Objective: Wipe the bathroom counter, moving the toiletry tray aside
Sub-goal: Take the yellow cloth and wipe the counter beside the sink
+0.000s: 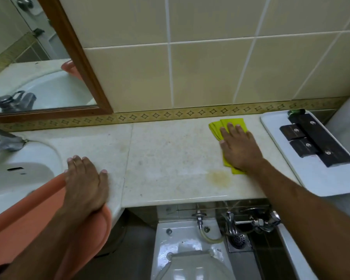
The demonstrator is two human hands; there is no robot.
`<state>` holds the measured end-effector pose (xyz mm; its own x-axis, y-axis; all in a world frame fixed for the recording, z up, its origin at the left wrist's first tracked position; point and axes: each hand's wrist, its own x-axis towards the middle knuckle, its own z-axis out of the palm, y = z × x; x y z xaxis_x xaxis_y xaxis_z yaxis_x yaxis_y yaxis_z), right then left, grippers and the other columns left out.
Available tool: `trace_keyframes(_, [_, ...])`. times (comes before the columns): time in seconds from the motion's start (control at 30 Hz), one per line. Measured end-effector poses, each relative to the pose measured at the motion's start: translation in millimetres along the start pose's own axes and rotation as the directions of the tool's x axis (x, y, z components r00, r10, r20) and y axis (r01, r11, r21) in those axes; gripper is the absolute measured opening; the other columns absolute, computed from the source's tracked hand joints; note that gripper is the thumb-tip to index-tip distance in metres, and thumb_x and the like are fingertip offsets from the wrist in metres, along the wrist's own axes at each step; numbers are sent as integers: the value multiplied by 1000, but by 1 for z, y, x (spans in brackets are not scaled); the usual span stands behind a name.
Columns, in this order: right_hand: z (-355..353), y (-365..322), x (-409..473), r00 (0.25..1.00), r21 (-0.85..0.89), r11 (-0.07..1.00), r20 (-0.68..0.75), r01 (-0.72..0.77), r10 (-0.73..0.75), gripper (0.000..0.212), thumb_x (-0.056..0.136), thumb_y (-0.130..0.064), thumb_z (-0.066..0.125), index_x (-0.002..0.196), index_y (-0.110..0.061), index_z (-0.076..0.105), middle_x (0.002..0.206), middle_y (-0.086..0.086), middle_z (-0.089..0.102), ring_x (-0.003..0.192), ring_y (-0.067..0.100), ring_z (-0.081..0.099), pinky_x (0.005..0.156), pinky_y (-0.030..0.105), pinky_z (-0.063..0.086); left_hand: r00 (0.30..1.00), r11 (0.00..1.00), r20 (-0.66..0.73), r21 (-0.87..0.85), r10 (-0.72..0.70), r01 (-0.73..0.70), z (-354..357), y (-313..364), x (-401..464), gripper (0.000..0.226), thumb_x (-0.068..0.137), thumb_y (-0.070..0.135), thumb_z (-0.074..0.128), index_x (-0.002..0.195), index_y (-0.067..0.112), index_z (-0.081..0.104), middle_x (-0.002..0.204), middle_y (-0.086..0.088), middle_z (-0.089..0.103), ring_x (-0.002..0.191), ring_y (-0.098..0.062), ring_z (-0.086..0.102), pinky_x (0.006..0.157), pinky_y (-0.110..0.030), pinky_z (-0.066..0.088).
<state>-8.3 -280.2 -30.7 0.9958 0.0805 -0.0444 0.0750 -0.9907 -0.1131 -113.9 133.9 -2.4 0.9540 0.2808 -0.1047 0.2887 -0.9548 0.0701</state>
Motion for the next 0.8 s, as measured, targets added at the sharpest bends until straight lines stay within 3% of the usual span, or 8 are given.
trace_keyframes(0.17, [2, 15, -49, 991, 40, 991, -26, -131, 132, 55, 101, -38, 29, 153, -18, 28, 164, 11, 21, 149, 34, 17, 118, 55, 21, 1000, 1000, 1, 6, -1, 1, -2, 1, -2, 70, 99, 38, 30, 148, -9, 14, 157, -34, 11, 147, -46, 8, 119, -57, 12])
trace_keyframes(0.3, [6, -21, -70, 966, 49, 965, -10, -258, 259, 58, 100, -39, 31, 153, -16, 25, 164, 13, 17, 149, 36, 14, 118, 57, 18, 1000, 1000, -16, 2, 12, -12, 0, 0, 0, 69, 99, 36, 32, 147, -11, 16, 156, -35, 13, 146, -47, 11, 119, -58, 13])
trace_keyframes(0.4, [10, -63, -68, 972, 32, 971, 17, -236, 235, 61, 99, -40, 29, 155, -15, 21, 165, 13, 13, 150, 37, 11, 119, 57, 15, 1000, 1000, -13, -5, 13, -13, 1, 0, 0, 69, 99, 35, 33, 147, -11, 16, 156, -35, 13, 146, -47, 11, 119, -57, 12])
trace_keyframes(0.53, [18, -148, -54, 997, 49, 997, 46, -67, 65, 62, 98, -40, 29, 154, -16, 22, 165, 13, 13, 150, 38, 10, 119, 57, 11, 999, 1000, -25, -18, 25, -25, 1, 0, 1, 69, 100, 36, 32, 148, -10, 14, 157, -34, 12, 147, -45, 9, 120, -56, 10])
trace_keyframes(0.6, [22, -195, -49, 993, 70, 994, 68, 87, -92, 62, 97, -40, 30, 154, -16, 22, 165, 12, 14, 150, 38, 10, 119, 57, 9, 999, 999, -28, -32, 27, -28, 3, -1, 0, 69, 100, 37, 29, 148, -10, 13, 158, -33, 10, 148, -45, 7, 120, -56, 9])
trace_keyframes(0.7, [28, -240, -56, 918, 48, 924, 107, 380, -383, 59, 98, -38, 34, 153, -18, 27, 165, 9, 18, 150, 35, 13, 119, 56, 10, 999, 998, -42, -53, 34, -36, 3, 0, -1, 76, 95, 42, 19, 146, -14, 15, 156, -37, 12, 147, -47, 8, 119, -57, 8])
trace_keyframes(0.8, [30, -233, -74, 811, 20, 815, 89, 579, -578, 55, 98, -37, 39, 151, -21, 32, 164, 6, 23, 149, 32, 17, 119, 54, 14, 996, 997, -76, -67, 38, -43, 2, 1, -2, 82, 90, 45, 15, 144, -17, 20, 153, -40, 16, 145, -50, 12, 118, -59, 10])
